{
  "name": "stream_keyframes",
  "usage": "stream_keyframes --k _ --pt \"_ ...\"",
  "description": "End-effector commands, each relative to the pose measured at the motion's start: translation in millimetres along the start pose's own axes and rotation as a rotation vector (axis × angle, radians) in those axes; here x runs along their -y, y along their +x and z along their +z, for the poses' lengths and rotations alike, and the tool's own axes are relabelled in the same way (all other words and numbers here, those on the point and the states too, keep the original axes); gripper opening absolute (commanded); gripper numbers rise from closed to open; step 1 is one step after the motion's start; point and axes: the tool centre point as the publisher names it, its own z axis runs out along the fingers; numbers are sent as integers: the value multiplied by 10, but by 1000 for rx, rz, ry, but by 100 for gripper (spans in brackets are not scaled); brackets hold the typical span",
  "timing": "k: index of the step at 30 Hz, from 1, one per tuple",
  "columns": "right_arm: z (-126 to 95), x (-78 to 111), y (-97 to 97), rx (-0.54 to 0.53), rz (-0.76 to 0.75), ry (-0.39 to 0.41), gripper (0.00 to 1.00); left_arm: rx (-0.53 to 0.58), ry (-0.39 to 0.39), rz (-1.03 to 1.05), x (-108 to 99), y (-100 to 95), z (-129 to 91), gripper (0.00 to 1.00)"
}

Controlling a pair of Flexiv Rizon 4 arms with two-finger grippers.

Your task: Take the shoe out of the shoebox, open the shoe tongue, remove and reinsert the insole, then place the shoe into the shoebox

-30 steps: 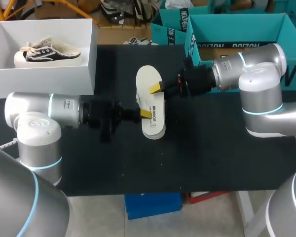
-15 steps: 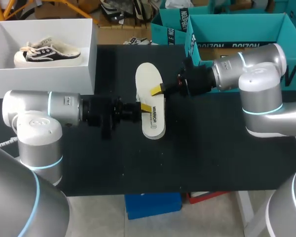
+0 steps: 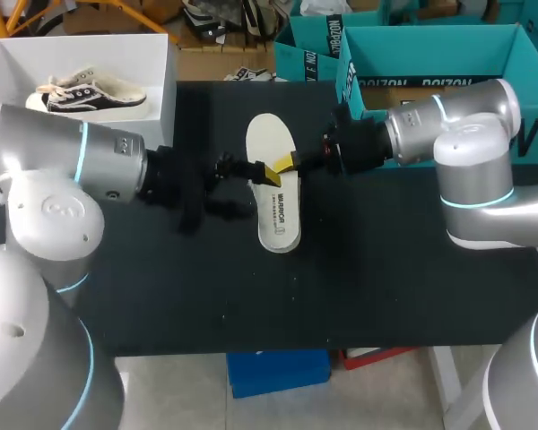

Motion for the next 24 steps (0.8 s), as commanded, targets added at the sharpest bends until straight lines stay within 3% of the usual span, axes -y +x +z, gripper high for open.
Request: stream_keyframes --k 1,10,24 --pt "18 -4 -5 2 1 -1 0 -422 32 39 10 -157 -111 100" --pt "18 -4 -5 2 1 -1 0 -744 76 94 77 -267 -8 100" --pt "18 -4 -5 2 1 -1 0 -923 -42 122 71 -456 10 100"
